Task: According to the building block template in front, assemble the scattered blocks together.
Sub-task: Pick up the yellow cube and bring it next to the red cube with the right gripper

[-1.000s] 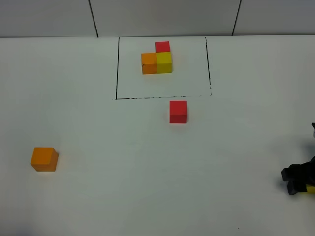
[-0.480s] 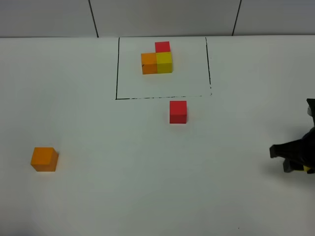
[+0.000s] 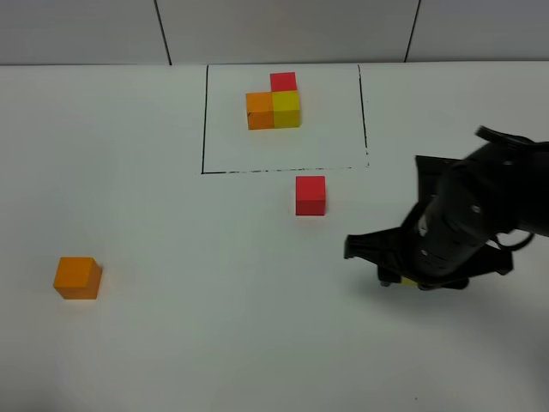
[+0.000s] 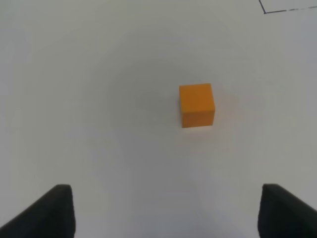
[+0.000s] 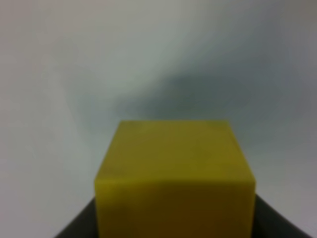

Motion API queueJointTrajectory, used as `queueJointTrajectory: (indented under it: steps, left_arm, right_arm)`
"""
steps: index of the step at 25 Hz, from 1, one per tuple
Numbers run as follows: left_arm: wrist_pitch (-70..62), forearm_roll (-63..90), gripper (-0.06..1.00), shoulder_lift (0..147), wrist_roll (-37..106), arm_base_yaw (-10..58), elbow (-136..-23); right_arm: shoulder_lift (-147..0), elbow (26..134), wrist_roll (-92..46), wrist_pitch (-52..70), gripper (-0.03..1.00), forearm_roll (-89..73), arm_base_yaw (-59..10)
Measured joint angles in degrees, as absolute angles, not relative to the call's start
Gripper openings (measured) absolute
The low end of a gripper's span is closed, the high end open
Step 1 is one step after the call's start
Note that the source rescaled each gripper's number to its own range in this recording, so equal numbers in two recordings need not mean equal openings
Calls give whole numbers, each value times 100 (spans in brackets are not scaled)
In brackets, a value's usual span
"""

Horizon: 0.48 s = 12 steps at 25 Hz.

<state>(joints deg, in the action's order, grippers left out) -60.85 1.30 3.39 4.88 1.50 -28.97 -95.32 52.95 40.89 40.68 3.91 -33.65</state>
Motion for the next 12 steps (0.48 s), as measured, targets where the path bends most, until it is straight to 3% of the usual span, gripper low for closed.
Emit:
queueJointTrajectory:
  steps: [12]
  left_arm:
    - [-6085, 130, 72, 339, 488, 150, -2897]
  right_arm:
    - [-11591, 7851, 4484, 5083, 1, 878, -3843]
